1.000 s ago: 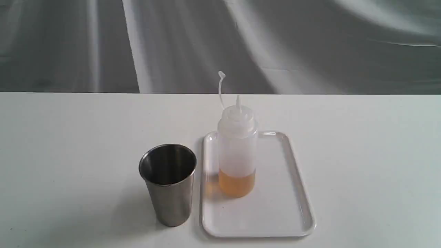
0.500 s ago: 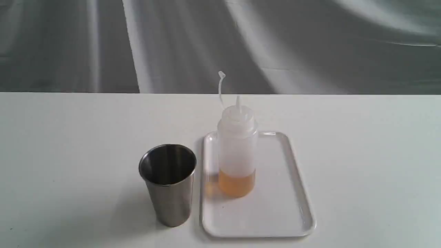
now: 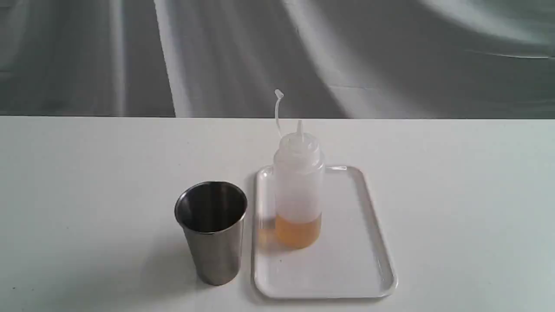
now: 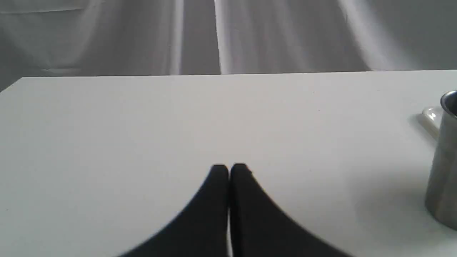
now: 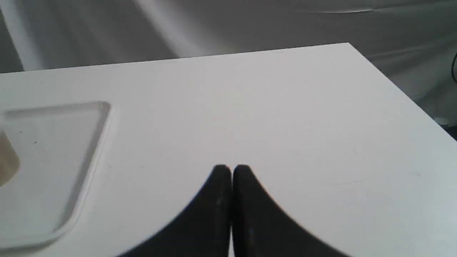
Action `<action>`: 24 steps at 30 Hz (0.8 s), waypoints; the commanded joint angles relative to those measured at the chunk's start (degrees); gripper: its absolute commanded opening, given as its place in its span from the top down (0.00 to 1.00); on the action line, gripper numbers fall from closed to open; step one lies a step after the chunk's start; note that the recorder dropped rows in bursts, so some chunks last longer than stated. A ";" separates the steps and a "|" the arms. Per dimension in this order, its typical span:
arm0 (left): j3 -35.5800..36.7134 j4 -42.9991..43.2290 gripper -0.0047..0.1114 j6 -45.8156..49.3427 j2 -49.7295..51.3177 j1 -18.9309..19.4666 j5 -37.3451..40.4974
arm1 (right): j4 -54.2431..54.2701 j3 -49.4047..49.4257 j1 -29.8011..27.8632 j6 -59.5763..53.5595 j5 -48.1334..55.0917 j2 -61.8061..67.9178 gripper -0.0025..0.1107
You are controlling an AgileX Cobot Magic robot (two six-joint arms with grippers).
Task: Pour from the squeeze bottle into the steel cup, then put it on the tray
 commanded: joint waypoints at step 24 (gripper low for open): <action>0.25 -0.04 0.96 -0.12 -0.15 -0.46 -0.42 | 10.73 0.21 -0.09 -16.38 0.67 -0.29 0.98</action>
